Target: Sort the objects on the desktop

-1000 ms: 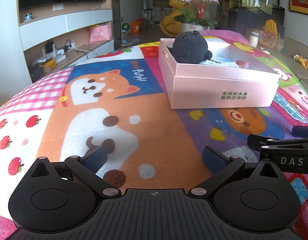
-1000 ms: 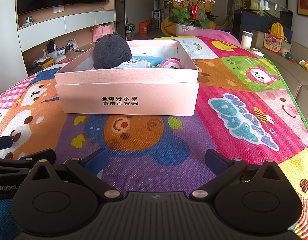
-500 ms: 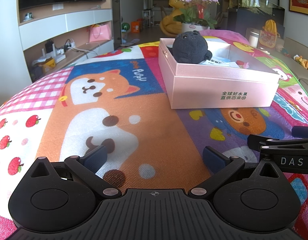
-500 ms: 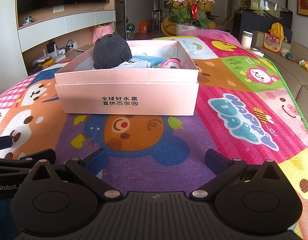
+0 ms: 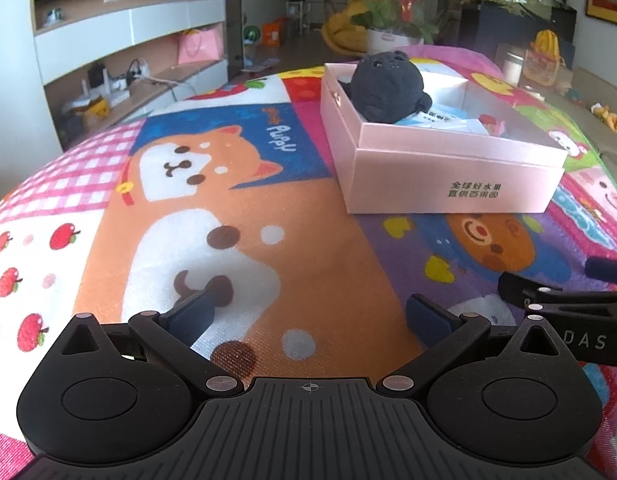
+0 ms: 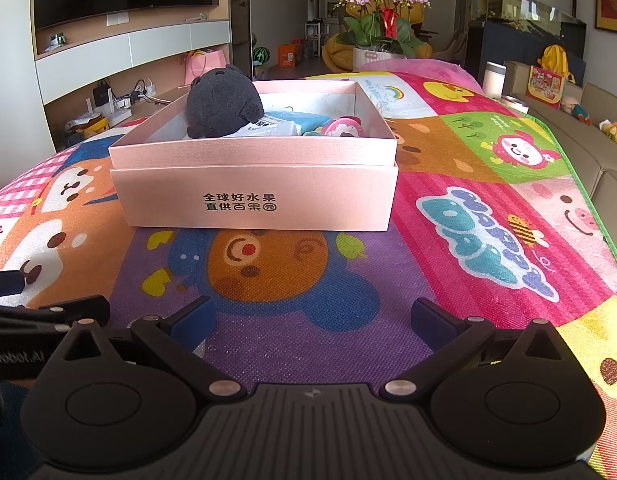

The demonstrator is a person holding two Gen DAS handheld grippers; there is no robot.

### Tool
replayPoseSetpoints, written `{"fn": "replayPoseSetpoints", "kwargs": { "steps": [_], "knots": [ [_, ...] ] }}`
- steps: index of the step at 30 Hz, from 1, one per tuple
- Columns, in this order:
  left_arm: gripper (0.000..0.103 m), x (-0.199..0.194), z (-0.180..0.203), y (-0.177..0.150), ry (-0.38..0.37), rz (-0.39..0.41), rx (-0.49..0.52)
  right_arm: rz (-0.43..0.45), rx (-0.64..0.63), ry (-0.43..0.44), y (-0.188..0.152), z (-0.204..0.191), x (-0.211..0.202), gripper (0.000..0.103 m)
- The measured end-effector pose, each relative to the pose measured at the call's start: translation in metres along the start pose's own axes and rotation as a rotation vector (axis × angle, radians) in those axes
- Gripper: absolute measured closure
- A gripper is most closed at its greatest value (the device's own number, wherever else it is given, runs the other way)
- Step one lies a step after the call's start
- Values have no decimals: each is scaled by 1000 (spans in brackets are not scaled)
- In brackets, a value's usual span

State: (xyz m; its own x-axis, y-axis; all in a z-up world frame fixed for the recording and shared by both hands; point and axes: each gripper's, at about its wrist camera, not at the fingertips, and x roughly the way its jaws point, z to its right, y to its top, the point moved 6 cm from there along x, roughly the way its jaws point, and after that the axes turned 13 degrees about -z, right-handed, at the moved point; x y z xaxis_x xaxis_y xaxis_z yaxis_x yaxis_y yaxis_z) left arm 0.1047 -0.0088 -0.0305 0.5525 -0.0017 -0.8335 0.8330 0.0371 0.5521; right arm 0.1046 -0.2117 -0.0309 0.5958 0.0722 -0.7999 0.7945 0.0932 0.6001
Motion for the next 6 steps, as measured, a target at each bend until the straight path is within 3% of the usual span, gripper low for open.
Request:
{"fn": "replayPoseSetpoints", "kwargs": {
  "steps": [6],
  "knots": [
    [0,-4,-2,-1,-7,13,-35,0,1,1,0,1,0,0]
  ]
}}
